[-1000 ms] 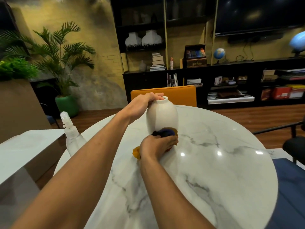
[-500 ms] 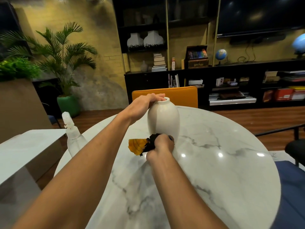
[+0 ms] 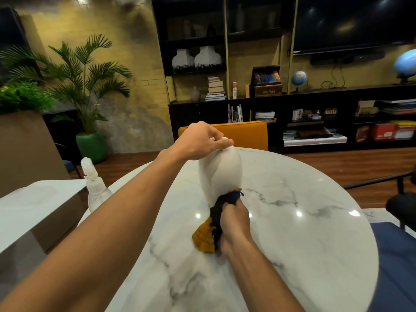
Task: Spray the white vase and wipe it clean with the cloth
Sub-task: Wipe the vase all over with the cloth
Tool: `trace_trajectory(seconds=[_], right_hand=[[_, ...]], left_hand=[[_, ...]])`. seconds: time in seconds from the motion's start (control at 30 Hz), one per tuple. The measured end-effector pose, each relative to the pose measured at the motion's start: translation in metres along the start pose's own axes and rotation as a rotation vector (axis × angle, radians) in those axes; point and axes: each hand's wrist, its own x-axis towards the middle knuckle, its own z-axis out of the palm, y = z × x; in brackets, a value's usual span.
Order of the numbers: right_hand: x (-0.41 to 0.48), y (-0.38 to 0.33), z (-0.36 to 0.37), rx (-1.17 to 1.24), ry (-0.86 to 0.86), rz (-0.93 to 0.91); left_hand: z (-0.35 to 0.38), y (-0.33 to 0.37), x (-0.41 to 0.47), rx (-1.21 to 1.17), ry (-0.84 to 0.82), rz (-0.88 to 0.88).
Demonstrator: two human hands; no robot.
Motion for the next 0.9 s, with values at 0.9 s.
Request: trace_trajectory(seconds=[0.9], right_hand=[[0.013, 0.049, 0.043, -0.854, 0.136, -1.026]], left_hand=[[-0.006, -0.006, 0.0, -0.24, -0.188, -0.013]])
